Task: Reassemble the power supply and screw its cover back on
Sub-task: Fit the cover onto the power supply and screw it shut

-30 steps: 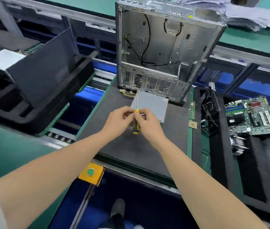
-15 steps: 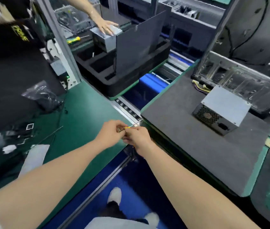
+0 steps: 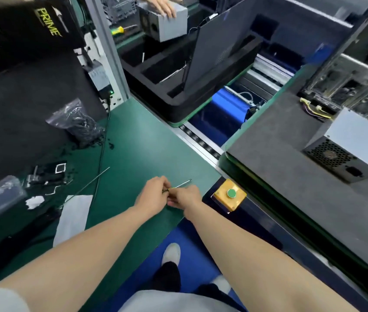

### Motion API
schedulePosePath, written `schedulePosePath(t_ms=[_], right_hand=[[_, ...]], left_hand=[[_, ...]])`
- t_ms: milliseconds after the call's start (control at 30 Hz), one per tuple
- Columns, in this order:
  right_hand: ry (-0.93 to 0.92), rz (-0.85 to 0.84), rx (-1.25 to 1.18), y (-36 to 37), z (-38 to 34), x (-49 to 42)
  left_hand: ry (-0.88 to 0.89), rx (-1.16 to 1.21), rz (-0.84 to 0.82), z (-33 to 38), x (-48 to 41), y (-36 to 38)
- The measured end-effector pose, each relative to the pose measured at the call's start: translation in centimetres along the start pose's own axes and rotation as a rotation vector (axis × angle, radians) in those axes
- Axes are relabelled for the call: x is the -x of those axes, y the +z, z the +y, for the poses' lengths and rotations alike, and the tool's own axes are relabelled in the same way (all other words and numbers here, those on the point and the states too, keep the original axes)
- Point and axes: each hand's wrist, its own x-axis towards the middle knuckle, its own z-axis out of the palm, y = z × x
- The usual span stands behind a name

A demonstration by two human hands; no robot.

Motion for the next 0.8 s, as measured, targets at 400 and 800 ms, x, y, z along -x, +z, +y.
schedulePosePath(t_ms=[400, 800], right_hand=[[-0.239, 0.253, 0.169, -6.2, -1.1, 1.7], [-0.154, 0.521, 0.039, -16.2, 1.6, 4.1]], left_hand=[[0.169, -0.107, 0.024, 5.2, -2.6, 0.2], [0.178, 0.039, -0.297, 15.3, -4.6, 6.4]])
